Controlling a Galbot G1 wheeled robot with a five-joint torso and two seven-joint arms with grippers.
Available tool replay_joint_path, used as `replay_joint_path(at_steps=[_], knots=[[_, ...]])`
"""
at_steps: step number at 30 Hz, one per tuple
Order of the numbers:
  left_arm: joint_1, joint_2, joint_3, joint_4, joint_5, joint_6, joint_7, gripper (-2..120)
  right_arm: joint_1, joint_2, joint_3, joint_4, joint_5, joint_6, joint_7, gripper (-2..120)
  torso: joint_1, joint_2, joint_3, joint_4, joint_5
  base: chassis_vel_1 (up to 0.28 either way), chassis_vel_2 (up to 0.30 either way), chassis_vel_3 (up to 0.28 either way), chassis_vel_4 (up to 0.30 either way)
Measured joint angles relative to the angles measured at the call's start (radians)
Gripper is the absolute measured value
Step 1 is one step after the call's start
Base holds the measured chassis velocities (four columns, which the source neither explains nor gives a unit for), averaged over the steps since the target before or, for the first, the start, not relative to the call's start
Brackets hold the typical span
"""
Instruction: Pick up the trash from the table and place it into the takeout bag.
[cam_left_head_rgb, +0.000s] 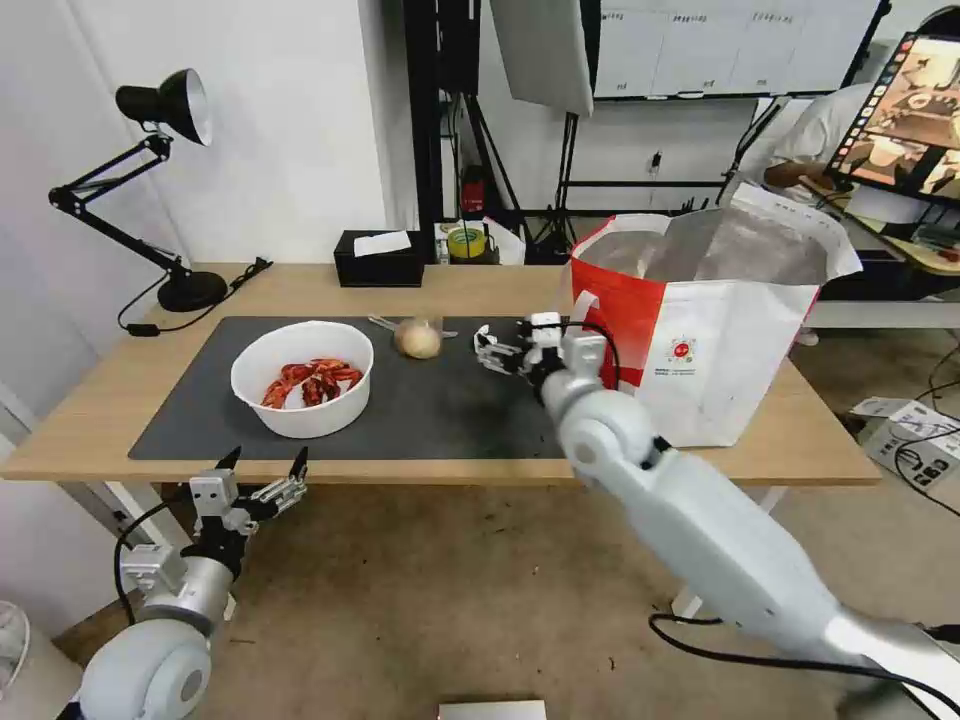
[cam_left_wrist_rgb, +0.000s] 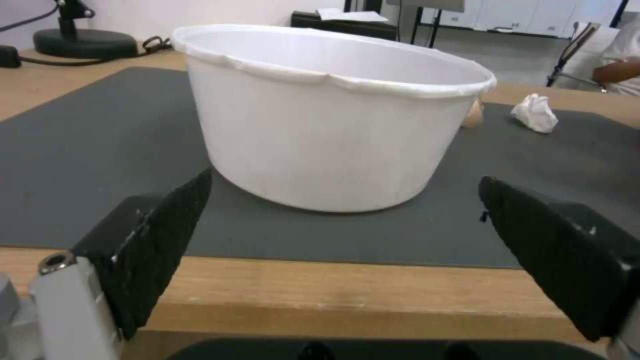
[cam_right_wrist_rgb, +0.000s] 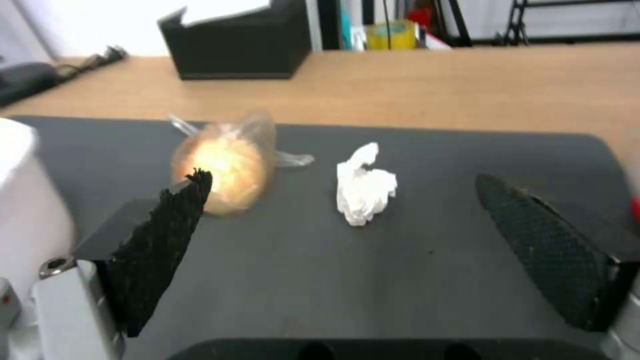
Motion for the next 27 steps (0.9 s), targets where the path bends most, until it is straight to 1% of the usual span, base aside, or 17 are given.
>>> replay_joint_path(at_steps=[2,3,6,8,10,11,14,15,17,27], knots=[[-0.005,0.001,0.006,0.001,-0.001,0.000,0.000,100,0.026,0.045,-0.014,-0.066,-0.008,-0.004,0.039,100,0.000,0.000,0.000,-0.0002,0.0000,0.000,0.000,0.000,0.000],[-0.005,0.001,0.006,0.001,-0.001,0.000,0.000,100,0.026,0.045,-0.014,-0.066,-0.008,-0.004,0.039,100,0.000,0.000,0.000,-0.0002,0.0000,0.000,0.000,0.000,0.000],[-0.010,0.001,0.008,0.001,-0.003,0.000,0.000,100,0.057,0.090,-0.029,-0.125,-0.019,-0.008,0.081,100,0.000,0.000,0.000,-0.0001,0.0000,0.000,0.000,0.000,0.000],[-0.011,0.001,0.008,0.001,-0.004,0.000,-0.001,100,0.064,0.099,-0.031,-0.139,-0.024,-0.008,0.088,100,0.000,0.000,0.000,-0.0001,0.0000,0.000,0.000,0.000,0.000],[-0.008,0.000,0.008,0.001,-0.007,-0.001,-0.001,100,0.088,0.131,-0.035,-0.185,-0.030,-0.009,0.126,100,0.000,0.000,0.000,-0.0001,0.0000,0.000,0.000,0.000,0.000],[-0.008,0.000,0.008,0.001,-0.007,-0.001,-0.001,100,0.088,0.131,-0.035,-0.185,-0.030,-0.009,0.126,100,0.000,0.000,0.000,-0.0001,0.0000,0.000,0.000,0.000,0.000],[0.001,-0.003,0.006,0.007,-0.007,-0.004,0.000,100,0.115,0.180,-0.035,-0.254,-0.031,-0.009,0.175,100,0.000,0.000,0.000,0.0000,0.0000,0.000,0.000,0.000,0.000],[0.001,-0.003,0.006,0.007,-0.007,-0.004,0.000,100,0.115,0.180,-0.035,-0.254,-0.031,-0.009,0.175,100,0.000,0.000,0.000,0.0000,0.0000,0.000,0.000,0.000,0.000],[0.000,-0.004,0.004,0.012,-0.012,-0.005,0.001,100,0.135,0.205,-0.032,-0.303,-0.031,-0.009,0.189,100,0.000,0.000,0.000,0.0000,0.0000,0.000,0.000,0.000,0.000],[-0.009,-0.003,0.003,0.011,-0.026,-0.005,0.002,100,0.197,0.247,-0.021,-0.415,-0.031,-0.021,0.214,100,0.000,0.000,0.000,-0.0001,0.0000,0.000,0.000,0.000,0.000]])
